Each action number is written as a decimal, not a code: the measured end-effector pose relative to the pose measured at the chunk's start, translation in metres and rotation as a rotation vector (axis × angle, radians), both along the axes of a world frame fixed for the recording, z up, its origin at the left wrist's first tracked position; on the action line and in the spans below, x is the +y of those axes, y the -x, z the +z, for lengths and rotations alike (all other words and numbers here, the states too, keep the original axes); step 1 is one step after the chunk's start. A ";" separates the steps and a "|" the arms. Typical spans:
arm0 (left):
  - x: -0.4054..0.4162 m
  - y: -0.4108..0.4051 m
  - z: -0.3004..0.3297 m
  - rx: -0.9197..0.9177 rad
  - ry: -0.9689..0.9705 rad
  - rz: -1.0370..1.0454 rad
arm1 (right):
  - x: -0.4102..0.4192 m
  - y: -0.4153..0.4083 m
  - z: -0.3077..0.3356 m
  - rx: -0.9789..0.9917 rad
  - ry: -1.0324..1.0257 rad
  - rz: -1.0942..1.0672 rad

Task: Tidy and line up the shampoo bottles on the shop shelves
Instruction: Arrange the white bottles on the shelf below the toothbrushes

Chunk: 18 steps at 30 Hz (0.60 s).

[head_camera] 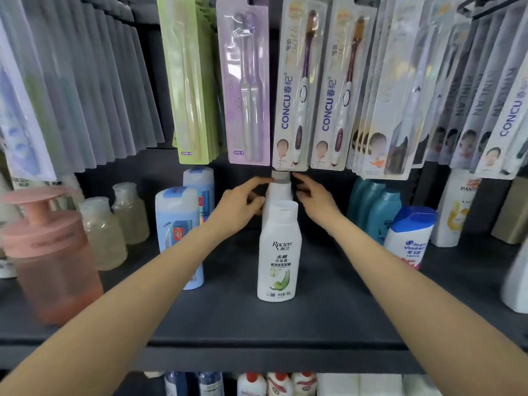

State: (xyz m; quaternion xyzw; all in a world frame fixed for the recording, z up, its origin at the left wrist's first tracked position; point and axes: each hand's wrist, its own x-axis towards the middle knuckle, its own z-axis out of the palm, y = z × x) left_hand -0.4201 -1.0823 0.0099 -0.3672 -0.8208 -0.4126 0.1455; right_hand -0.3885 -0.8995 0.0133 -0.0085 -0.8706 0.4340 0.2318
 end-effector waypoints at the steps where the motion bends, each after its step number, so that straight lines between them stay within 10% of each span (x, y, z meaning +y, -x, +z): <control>1: 0.000 0.000 -0.001 0.008 0.014 0.011 | 0.000 0.006 0.000 -0.017 -0.002 0.024; 18: 0.008 -0.013 0.004 -0.071 0.016 0.086 | 0.012 0.016 -0.012 0.314 0.002 -0.021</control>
